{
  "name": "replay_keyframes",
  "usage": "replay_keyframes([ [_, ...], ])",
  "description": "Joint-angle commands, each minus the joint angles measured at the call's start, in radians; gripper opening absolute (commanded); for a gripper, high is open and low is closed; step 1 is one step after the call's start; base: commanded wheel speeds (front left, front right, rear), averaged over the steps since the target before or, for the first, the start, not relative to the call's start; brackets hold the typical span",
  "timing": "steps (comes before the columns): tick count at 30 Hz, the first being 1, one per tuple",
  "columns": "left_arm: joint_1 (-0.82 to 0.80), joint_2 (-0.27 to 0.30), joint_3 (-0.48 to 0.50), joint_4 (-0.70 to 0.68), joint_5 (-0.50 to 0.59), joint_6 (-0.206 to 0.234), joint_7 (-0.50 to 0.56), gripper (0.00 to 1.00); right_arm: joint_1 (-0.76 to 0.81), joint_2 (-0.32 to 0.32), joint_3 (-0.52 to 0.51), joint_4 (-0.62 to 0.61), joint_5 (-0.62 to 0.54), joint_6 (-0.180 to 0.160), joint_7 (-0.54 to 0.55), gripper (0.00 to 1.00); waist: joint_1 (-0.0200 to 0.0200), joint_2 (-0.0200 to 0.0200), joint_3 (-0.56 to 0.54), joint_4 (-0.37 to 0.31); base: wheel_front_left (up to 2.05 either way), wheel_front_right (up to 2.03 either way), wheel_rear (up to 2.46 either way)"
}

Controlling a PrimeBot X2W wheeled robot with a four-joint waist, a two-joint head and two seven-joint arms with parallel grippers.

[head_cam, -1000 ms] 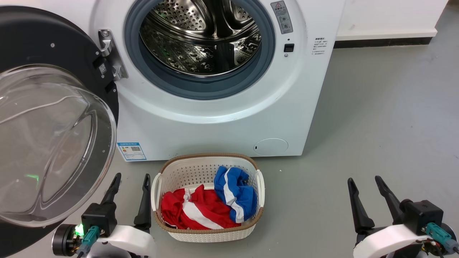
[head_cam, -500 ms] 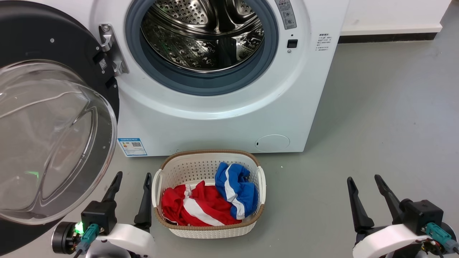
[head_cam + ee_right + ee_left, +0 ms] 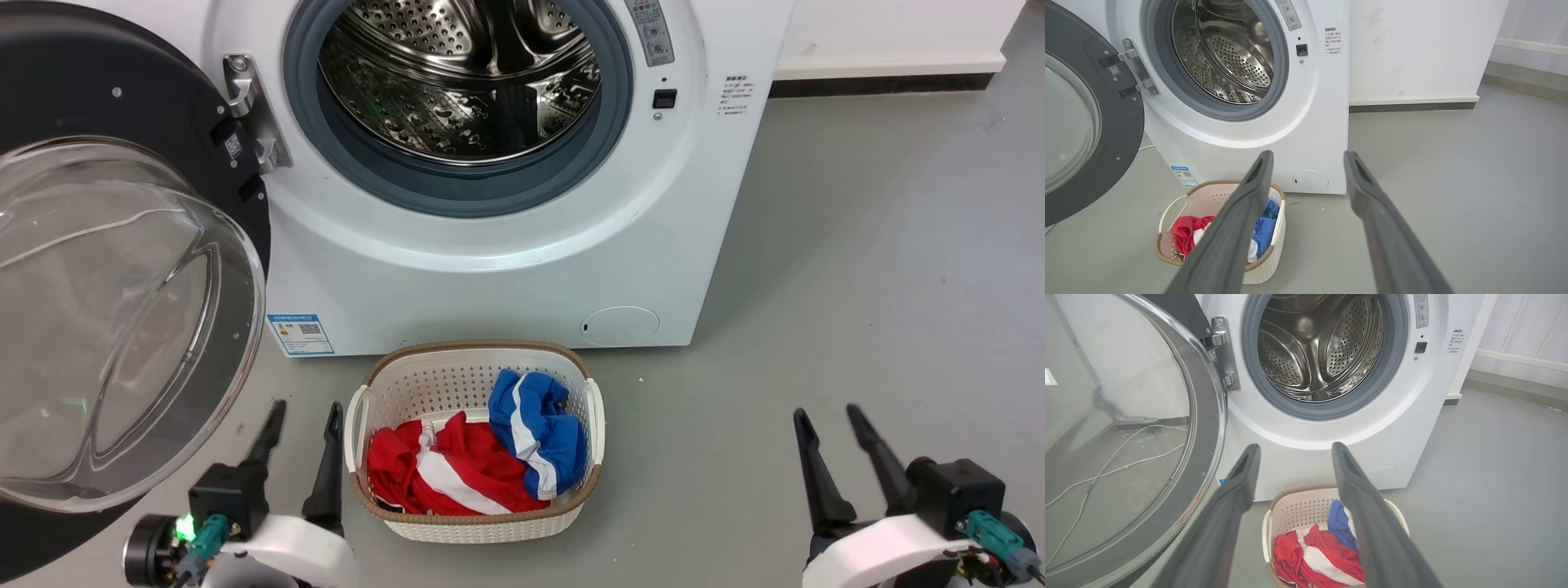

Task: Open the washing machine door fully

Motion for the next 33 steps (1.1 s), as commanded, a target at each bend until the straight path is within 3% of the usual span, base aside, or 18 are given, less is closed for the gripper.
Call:
replay_keyframes([
  [1, 0.005, -0.004, -0.001, 0.007, 0.0, 0.0, 0.0, 0.0, 0.003, 0.0, 0.001, 0.008, 0.001, 0.0, 0.0, 0.0, 0.0, 0.0, 0.0, 0.0, 0.0, 0.0, 0.0],
  [33, -0.02, -0.093, 0.129, 0.046, -0.473, -0.095, 0.118, 0.0, -0.054, -0.024, -0.01, 0.071, 0.575, 0.0, 0.054, 0.0, 0.0, 0.0, -0.007, 0.011, 0.0, 0.0, 0.0],
])
